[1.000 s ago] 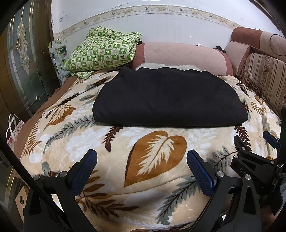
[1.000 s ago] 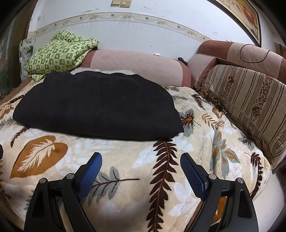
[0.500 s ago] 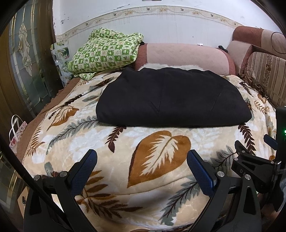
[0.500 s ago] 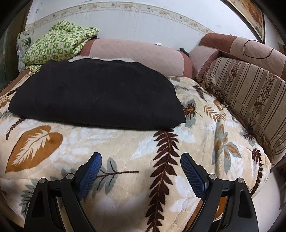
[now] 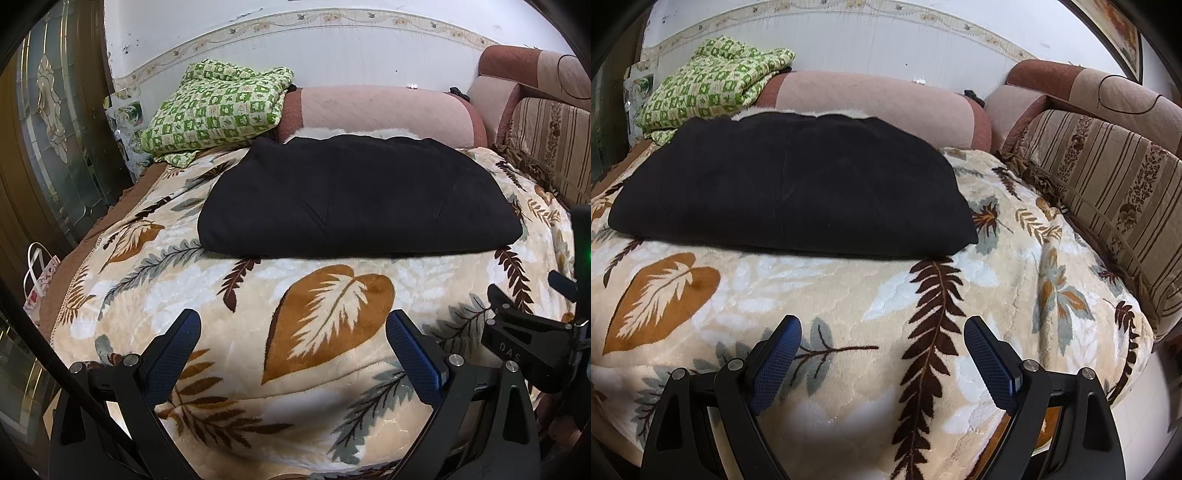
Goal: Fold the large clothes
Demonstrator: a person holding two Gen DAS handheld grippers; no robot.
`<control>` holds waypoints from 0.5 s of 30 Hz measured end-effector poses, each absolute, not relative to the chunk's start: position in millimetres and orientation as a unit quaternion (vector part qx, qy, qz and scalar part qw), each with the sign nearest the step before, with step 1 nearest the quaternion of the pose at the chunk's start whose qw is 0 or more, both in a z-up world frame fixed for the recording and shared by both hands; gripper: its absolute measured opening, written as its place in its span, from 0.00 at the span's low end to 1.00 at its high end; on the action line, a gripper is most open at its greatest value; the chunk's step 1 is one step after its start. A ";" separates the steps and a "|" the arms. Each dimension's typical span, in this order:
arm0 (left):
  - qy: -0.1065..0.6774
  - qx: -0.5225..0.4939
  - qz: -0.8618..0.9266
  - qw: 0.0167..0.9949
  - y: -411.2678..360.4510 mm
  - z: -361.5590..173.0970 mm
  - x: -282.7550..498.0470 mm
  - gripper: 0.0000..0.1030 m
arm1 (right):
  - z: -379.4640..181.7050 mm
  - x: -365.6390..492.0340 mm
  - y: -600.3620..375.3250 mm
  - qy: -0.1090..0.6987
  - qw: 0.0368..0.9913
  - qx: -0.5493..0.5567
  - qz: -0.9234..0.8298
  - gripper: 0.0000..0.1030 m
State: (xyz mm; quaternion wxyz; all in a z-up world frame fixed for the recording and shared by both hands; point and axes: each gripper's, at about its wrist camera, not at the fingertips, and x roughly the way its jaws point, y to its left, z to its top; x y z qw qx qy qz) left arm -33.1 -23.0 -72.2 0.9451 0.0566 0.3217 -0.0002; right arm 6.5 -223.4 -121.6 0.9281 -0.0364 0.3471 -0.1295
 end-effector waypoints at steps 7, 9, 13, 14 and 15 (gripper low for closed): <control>0.324 0.058 0.012 0.944 -17.1 -73.1 -34.8 0.97 | -114.1 2.1 -227.4 0.327 0.935 -0.024 -0.134 0.90; 0.328 0.057 0.012 0.943 -13.4 -74.5 -34.1 0.97 | -112.7 1.7 -228.1 0.324 0.936 -0.023 -0.136 0.90; 0.335 0.056 0.012 0.940 -12.3 -77.0 -29.2 0.97 | -110.3 -0.3 -227.2 0.316 0.939 -0.021 -0.136 0.90; 0.337 0.055 0.013 0.940 -11.7 -77.4 -28.3 0.97 | -109.6 -0.9 -226.9 0.313 0.940 -0.020 -0.135 0.90; 0.338 0.053 0.014 0.939 -7.9 -78.0 -27.1 0.97 | -108.6 -1.7 -226.7 0.310 0.941 -0.019 -0.134 0.90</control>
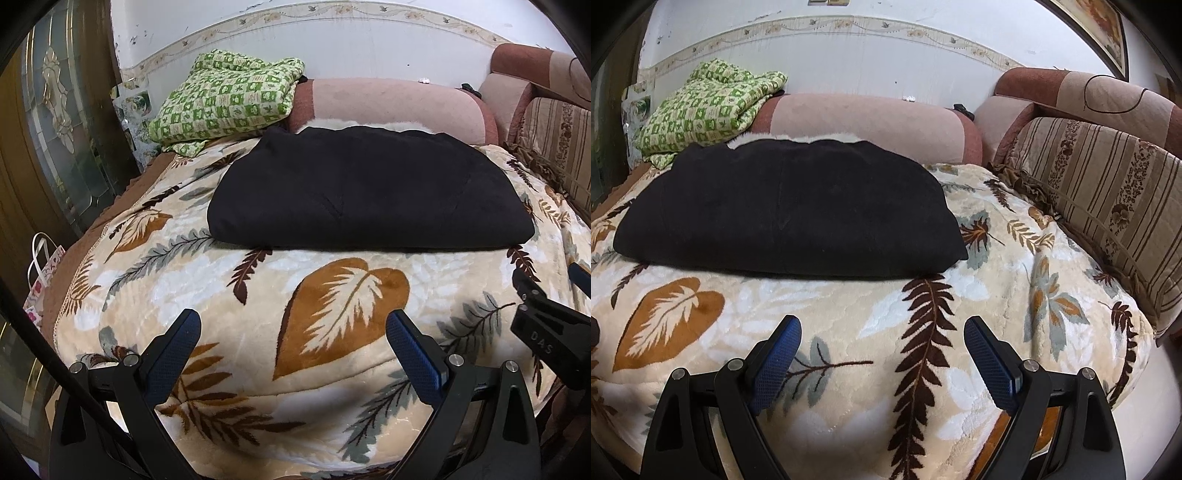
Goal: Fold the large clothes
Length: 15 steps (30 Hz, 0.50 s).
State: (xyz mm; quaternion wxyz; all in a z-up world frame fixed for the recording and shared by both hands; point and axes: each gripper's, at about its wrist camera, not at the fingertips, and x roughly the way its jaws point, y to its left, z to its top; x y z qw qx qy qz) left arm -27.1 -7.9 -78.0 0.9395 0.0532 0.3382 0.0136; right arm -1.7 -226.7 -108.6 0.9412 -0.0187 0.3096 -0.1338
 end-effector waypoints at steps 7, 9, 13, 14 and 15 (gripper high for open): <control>0.350 0.040 0.018 0.936 1.2 -82.1 -13.7 0.97 | -100.8 -8.2 -222.5 0.280 0.951 -0.019 -0.131 0.91; 0.356 0.032 0.017 0.934 4.5 -83.6 -8.9 0.97 | -101.3 -7.1 -221.1 0.283 0.950 -0.021 -0.128 0.92; 0.364 0.019 0.020 0.931 12.7 -85.3 0.5 0.97 | -105.1 -1.5 -220.7 0.300 0.947 -0.017 -0.115 0.92; 0.364 0.018 0.022 0.931 15.7 -85.5 2.9 0.97 | -105.6 0.1 -220.3 0.304 0.946 -0.018 -0.111 0.92; 0.365 0.017 0.022 0.931 16.6 -85.8 4.4 0.97 | -105.5 1.2 -219.8 0.306 0.946 -0.019 -0.108 0.92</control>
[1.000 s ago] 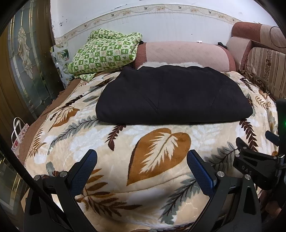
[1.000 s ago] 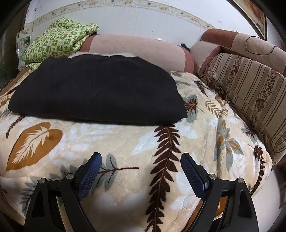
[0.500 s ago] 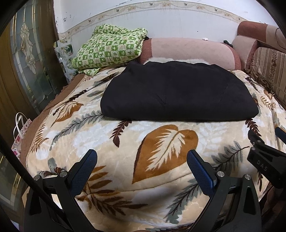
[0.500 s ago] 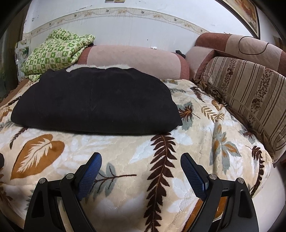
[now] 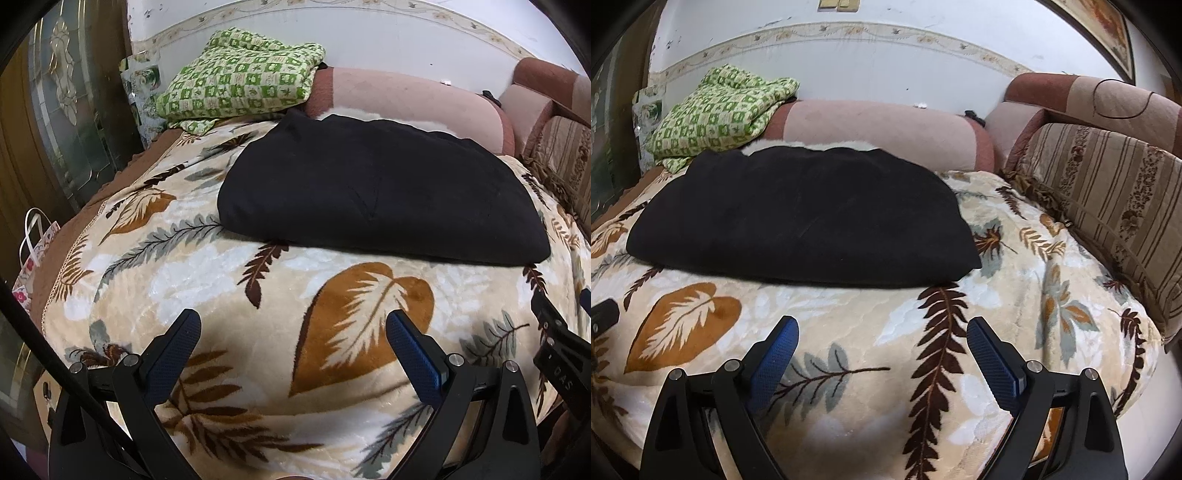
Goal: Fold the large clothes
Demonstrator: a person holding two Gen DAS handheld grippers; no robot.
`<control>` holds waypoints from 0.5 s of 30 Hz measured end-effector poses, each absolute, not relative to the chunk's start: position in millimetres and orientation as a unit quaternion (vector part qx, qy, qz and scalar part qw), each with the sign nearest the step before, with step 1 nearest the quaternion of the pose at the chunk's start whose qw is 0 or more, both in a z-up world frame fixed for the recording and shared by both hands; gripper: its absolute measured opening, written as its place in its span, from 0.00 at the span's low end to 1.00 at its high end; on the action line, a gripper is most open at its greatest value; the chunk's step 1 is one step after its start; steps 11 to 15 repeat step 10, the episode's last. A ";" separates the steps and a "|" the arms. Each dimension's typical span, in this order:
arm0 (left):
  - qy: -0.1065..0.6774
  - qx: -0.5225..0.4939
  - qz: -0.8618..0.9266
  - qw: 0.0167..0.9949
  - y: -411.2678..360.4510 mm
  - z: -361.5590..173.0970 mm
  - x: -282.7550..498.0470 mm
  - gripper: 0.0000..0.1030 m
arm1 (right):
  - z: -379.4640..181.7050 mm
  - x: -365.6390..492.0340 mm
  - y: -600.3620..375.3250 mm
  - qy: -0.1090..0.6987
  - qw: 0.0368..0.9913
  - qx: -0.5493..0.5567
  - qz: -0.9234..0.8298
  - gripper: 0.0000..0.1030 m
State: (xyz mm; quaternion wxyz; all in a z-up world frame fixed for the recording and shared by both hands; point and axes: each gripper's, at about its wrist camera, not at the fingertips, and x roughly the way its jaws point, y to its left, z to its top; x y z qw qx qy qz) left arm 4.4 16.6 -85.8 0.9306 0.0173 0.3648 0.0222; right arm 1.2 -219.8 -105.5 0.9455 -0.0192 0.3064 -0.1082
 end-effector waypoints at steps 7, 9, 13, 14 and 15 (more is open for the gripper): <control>0.367 0.016 0.020 0.930 17.0 -83.9 13.5 0.97 | -94.0 11.5 -222.5 0.318 0.943 -0.025 -0.091 0.92; 0.365 0.017 0.021 0.931 16.8 -81.8 17.3 0.97 | -88.1 17.6 -228.1 0.324 0.942 -0.024 -0.089 0.92; 0.364 0.018 0.021 0.931 15.9 -81.5 18.1 0.97 | -86.8 19.6 -229.4 0.326 0.941 -0.025 -0.089 0.92; 0.364 0.018 0.021 0.931 15.9 -81.5 18.1 0.97 | -86.8 19.6 -229.4 0.326 0.941 -0.025 -0.089 0.92; 0.364 0.018 0.021 0.931 15.9 -81.5 18.1 0.97 | -86.8 19.6 -229.4 0.326 0.941 -0.025 -0.089 0.92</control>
